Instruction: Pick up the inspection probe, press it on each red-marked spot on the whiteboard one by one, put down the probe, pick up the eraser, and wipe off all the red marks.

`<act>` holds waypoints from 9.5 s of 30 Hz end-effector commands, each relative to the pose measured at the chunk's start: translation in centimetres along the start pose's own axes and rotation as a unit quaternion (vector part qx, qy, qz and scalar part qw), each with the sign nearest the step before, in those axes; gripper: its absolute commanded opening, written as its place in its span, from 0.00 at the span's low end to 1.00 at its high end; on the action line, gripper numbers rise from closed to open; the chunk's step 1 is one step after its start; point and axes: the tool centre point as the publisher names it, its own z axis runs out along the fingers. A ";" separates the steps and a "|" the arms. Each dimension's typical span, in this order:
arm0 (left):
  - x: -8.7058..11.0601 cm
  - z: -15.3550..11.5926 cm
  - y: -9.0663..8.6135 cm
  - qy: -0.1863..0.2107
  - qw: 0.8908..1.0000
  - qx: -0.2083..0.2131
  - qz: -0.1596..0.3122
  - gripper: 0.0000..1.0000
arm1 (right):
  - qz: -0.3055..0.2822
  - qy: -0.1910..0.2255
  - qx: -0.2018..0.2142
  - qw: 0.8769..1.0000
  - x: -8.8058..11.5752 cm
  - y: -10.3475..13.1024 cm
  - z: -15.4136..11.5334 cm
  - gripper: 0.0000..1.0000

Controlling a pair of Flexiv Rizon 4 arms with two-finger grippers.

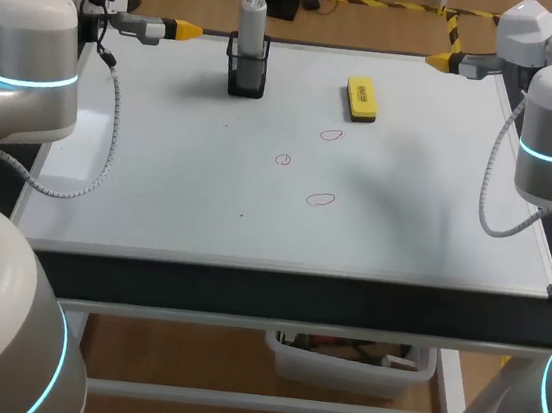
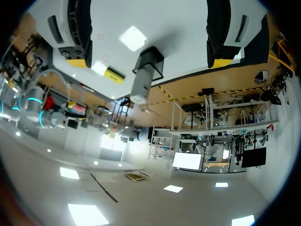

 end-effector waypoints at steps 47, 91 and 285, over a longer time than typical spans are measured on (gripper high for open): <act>0.2 4.8 -0.1 0.181 0.976 0.026 0.122 1.00 | 0.000 0.000 -0.001 1.000 0.0 0.0 0.0 1.00; 0.6 16.2 0.1 0.419 0.891 0.139 0.105 1.00 | 0.000 0.000 -0.001 1.000 0.0 0.0 0.0 1.00; 0.7 -1.2 -2.6 0.103 0.968 0.183 0.141 0.00 | -0.608 0.425 0.220 0.633 0.8 -1.7 5.6 1.00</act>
